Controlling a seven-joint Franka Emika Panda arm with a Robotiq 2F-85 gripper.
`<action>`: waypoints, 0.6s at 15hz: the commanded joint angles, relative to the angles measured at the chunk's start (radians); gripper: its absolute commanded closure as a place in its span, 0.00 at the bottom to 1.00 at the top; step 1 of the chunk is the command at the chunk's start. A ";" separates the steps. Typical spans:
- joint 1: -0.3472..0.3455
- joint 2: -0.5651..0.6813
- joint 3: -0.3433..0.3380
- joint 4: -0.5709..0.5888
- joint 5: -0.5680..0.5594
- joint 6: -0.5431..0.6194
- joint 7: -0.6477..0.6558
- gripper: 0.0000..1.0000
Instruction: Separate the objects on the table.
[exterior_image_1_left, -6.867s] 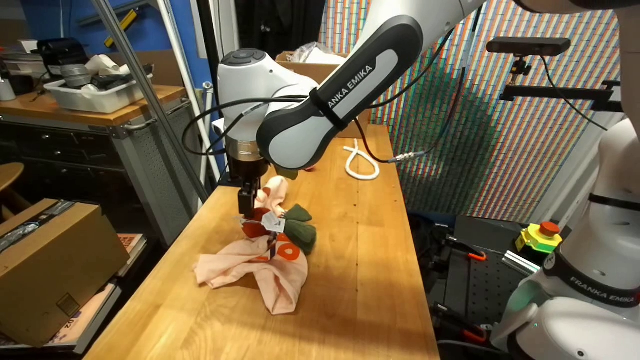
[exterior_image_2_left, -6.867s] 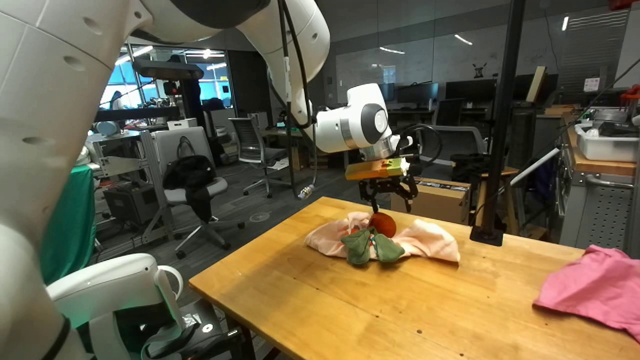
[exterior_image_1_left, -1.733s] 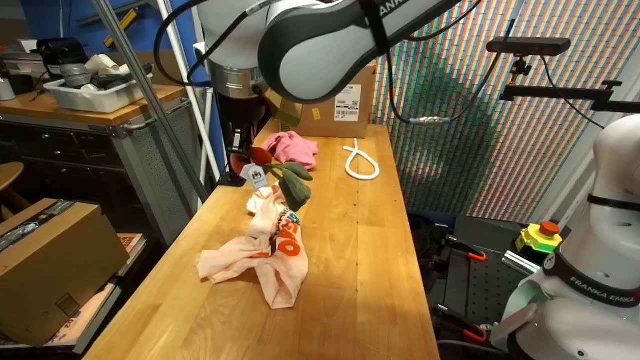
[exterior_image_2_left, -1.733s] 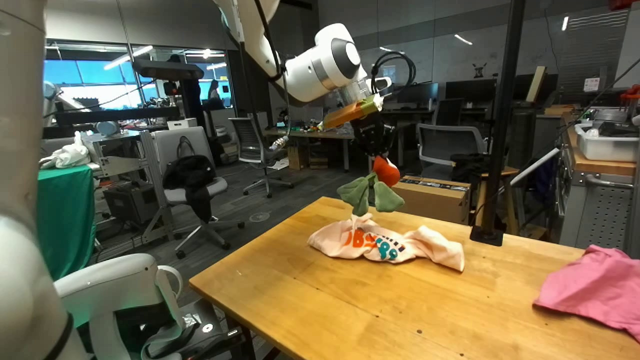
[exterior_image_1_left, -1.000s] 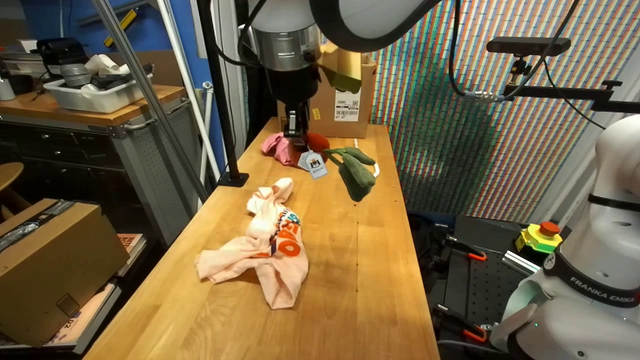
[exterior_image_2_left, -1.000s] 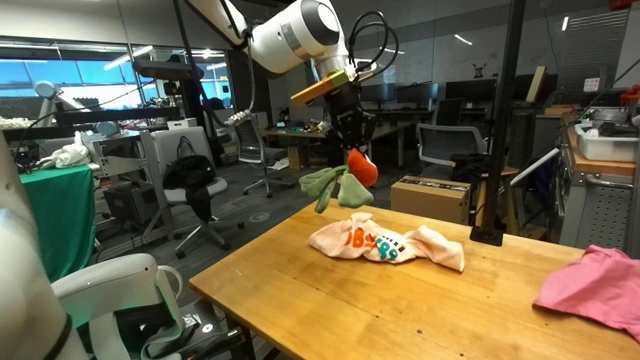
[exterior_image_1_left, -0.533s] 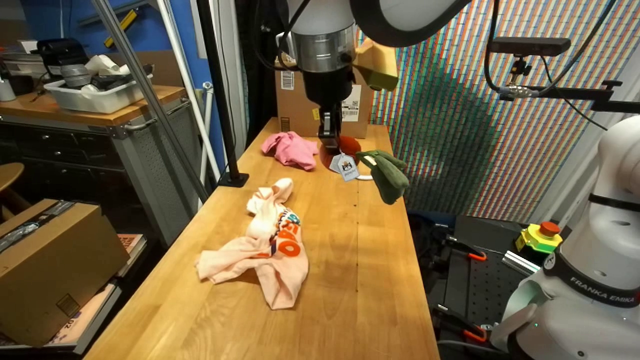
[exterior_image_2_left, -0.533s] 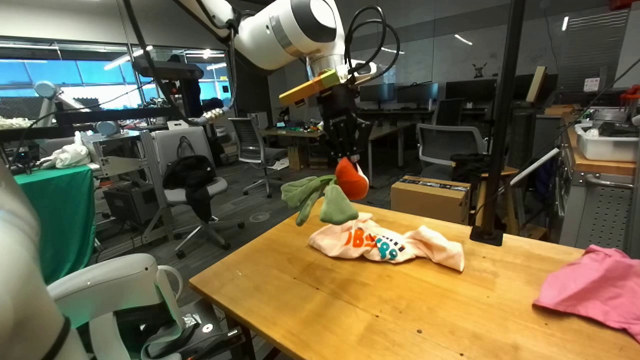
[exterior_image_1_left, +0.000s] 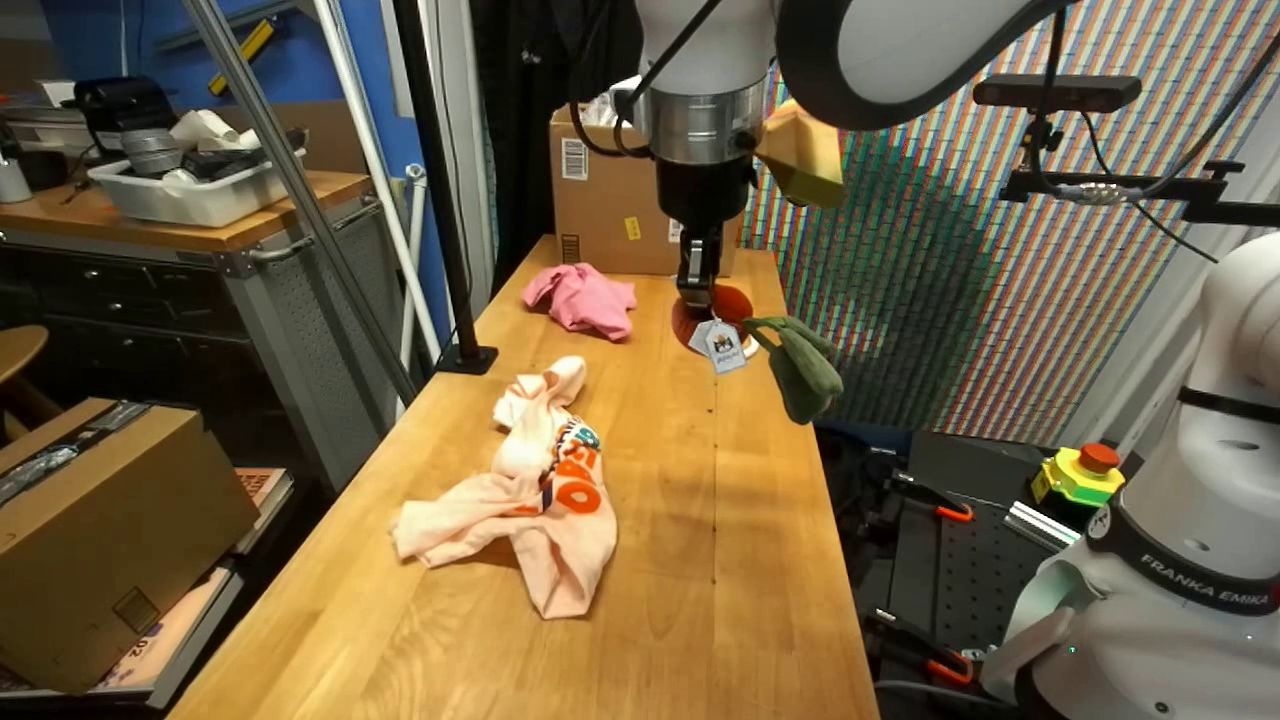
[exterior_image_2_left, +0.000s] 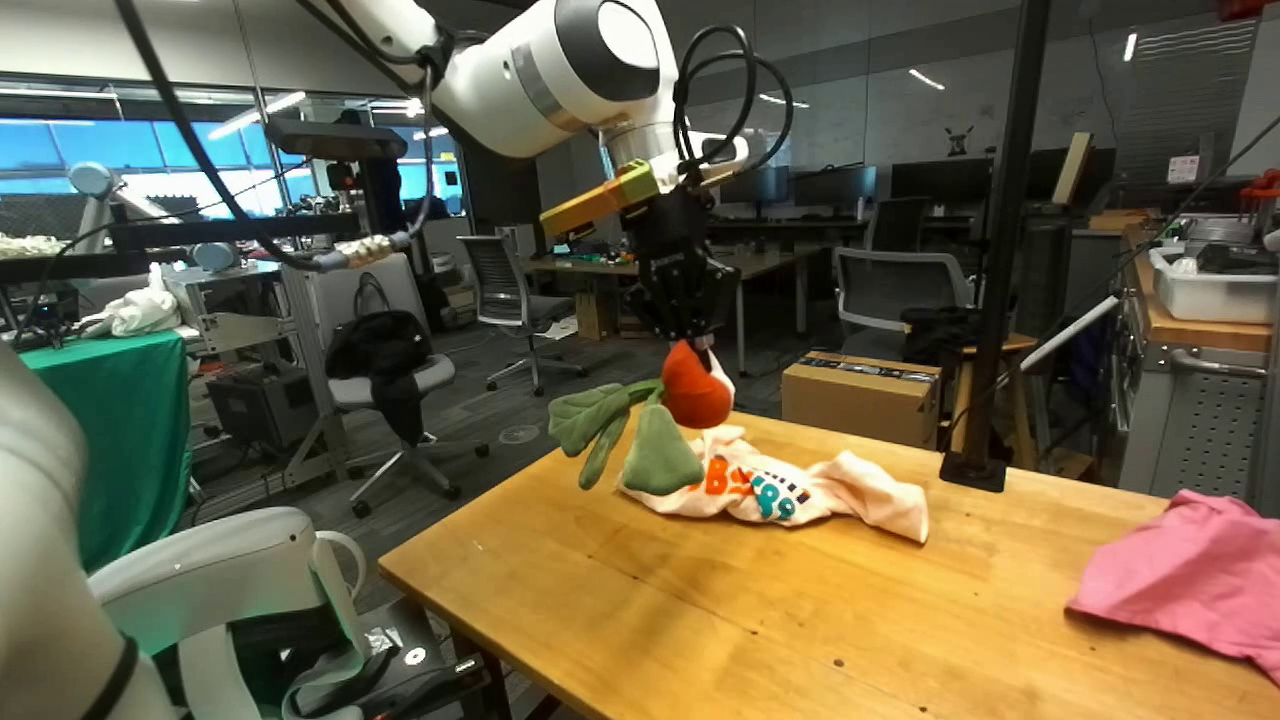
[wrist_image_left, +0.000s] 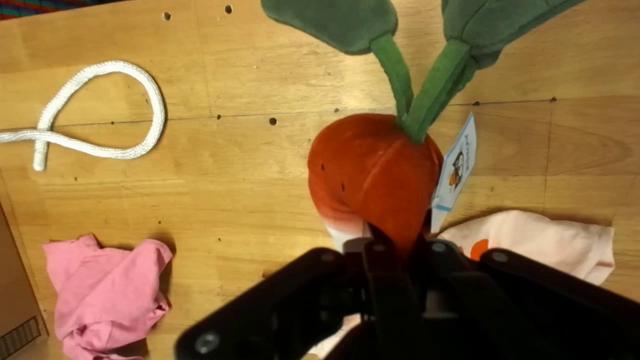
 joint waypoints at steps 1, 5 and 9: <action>-0.033 -0.092 0.018 -0.112 -0.019 0.123 0.068 0.97; -0.058 -0.119 0.029 -0.202 -0.039 0.268 0.166 0.97; -0.071 -0.121 0.047 -0.272 -0.025 0.347 0.218 0.97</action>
